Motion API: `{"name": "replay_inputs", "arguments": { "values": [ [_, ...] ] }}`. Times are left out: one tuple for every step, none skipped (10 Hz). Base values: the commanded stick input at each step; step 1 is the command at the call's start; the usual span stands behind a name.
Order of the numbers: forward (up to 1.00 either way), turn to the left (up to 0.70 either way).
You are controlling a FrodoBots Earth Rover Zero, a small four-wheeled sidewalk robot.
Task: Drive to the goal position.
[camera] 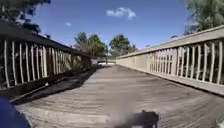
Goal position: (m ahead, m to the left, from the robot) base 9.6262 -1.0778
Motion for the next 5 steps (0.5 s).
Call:
{"name": "replay_inputs", "arguments": {
  "values": [
    [0.70, 0.35],
    [0.70, 0.35],
    [0.70, 0.09],
    [0.70, 0.00],
    [0.70, 0.00]
  ]
}}
